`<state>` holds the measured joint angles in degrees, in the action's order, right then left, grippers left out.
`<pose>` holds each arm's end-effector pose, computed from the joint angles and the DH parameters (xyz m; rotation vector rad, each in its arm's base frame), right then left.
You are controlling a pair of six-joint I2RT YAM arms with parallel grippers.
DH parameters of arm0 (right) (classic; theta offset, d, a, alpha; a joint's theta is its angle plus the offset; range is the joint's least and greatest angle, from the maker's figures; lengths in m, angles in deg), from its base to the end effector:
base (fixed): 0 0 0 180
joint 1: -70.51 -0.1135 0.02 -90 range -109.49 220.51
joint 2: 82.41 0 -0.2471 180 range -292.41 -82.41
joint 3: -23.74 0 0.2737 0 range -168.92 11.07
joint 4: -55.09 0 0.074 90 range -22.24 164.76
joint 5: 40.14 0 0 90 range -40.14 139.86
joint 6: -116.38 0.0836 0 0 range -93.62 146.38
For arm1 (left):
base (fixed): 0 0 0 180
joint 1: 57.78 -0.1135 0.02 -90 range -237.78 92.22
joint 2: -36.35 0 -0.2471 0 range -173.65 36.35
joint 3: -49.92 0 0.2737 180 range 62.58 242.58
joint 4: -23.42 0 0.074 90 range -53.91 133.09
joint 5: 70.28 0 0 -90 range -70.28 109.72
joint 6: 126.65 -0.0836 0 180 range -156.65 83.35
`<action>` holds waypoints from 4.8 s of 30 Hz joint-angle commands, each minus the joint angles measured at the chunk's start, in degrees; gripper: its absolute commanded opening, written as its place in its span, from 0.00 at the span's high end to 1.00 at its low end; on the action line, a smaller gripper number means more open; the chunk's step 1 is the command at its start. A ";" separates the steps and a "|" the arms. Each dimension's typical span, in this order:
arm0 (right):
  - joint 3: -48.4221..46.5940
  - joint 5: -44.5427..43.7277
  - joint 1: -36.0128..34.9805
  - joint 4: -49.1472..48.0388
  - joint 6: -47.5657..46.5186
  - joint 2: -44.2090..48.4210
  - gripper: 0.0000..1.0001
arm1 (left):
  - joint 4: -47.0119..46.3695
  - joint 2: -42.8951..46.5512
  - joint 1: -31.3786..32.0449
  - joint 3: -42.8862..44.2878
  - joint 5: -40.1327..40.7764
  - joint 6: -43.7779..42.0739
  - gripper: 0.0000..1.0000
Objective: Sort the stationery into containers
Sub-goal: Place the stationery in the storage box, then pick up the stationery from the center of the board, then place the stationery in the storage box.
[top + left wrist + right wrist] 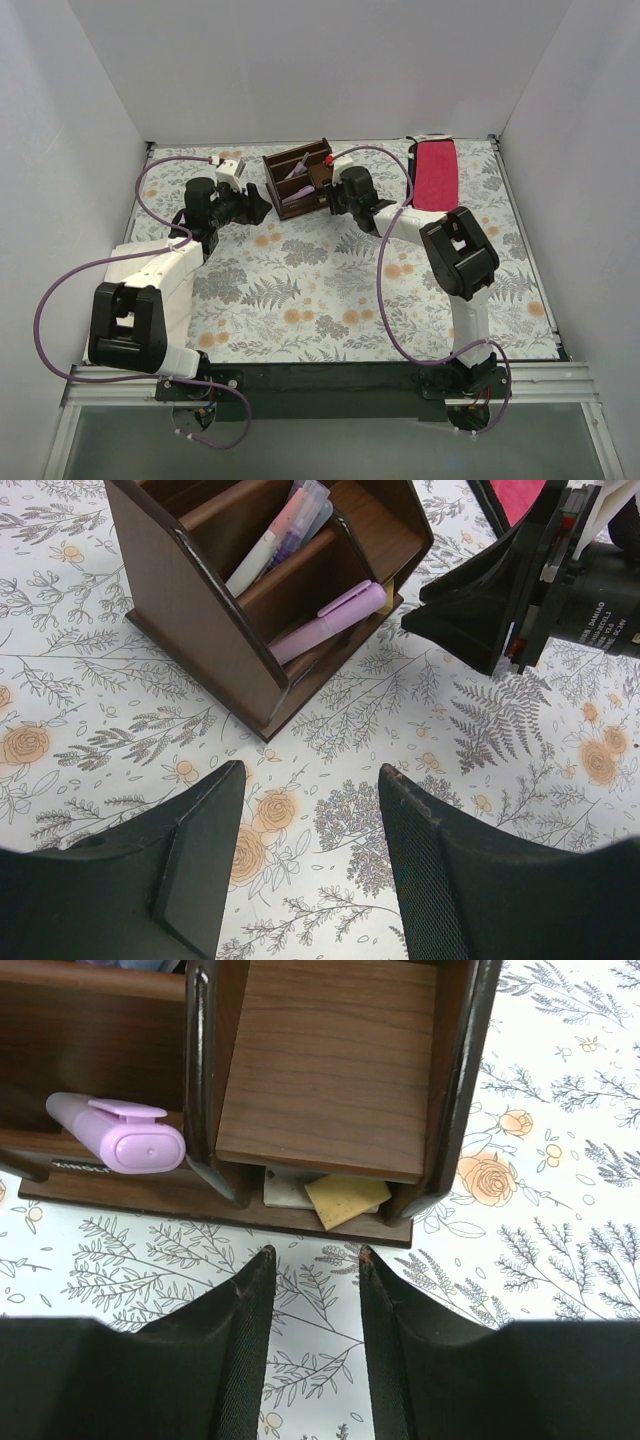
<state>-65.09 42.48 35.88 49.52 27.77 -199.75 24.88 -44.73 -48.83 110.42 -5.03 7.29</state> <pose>0.4327 0.2858 0.1412 -0.4844 1.9183 0.2838 0.3669 -0.0932 0.2051 -0.3255 2.0362 -1.0130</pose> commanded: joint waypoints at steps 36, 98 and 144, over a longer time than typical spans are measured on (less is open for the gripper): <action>-3.92 -3.79 0.00 4.16 -3.76 1.22 0.99 | -0.05 0.40 -0.16 2.26 -0.29 0.00 0.46; -23.03 18.80 10.20 40.73 -24.23 7.84 0.99 | 0.30 2.68 -0.07 5.43 2.34 -3.60 0.45; -56.38 15.82 3.61 45.14 -26.00 -17.13 0.37 | 0.57 2.51 -1.57 4.11 5.33 -3.51 0.44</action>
<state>-119.42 60.29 39.46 98.76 0.12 -216.40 25.52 -41.91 -49.88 114.26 -0.40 3.44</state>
